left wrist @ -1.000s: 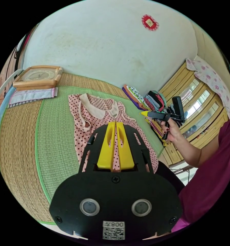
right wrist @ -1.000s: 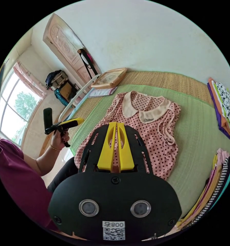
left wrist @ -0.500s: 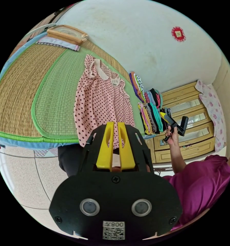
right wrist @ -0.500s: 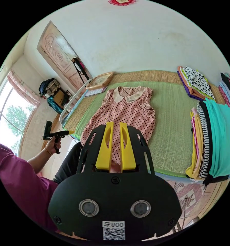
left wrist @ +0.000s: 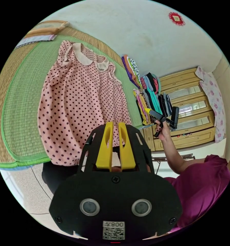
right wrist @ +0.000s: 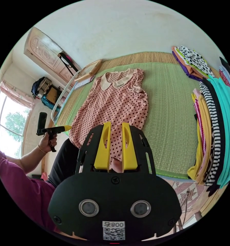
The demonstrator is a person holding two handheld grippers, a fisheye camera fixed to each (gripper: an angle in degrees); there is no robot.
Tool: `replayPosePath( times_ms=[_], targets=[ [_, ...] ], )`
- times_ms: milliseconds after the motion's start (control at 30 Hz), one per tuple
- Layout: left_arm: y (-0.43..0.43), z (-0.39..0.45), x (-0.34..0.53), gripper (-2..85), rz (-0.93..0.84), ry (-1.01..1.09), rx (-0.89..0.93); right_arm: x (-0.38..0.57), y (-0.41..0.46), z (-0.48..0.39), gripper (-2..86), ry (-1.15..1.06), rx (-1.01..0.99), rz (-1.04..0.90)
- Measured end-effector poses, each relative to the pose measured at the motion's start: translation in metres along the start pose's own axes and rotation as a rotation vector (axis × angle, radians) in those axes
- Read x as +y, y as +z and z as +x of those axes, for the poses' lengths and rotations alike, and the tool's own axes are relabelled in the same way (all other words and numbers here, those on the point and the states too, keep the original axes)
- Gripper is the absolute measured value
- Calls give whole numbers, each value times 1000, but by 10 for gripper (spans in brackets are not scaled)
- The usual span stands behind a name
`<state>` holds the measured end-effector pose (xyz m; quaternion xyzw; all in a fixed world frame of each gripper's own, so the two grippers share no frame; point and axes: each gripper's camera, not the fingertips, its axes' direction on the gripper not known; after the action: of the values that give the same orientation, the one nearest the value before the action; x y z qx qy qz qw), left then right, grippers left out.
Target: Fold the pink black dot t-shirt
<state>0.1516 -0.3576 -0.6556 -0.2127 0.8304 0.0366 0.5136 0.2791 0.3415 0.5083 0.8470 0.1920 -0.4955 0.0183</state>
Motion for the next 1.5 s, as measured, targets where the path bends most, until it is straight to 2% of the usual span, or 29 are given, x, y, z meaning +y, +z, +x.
replayPosePath(
  times_ms=[267, 533, 700, 933, 1200, 1400, 1500],
  targets=[
    [134, 8, -166, 36, -97, 104, -24, -105, 70, 46, 98, -28, 94, -39],
    [246, -9, -314, 31, -112, 141, -119, -141, 123, 70, 87, -61, 126, -26],
    [298, -16, -356, 25, -154, 147, -118, -138, 139, 75, 39, -42, 94, -12],
    [360, -9, -411, 23, -144, 190, -43, -127, 116, 53, 11, -78, 75, 148],
    [391, -26, -456, 49, -171, 184, 4, -120, 173, 30, 9, -107, 105, 56],
    [382, -26, -492, 79, -97, 240, -31, -116, 198, 17, 9, -116, 138, 34],
    [401, -23, -519, 93, -127, 259, -75, -115, 205, 7, 9, -125, 176, 35]
  ],
)
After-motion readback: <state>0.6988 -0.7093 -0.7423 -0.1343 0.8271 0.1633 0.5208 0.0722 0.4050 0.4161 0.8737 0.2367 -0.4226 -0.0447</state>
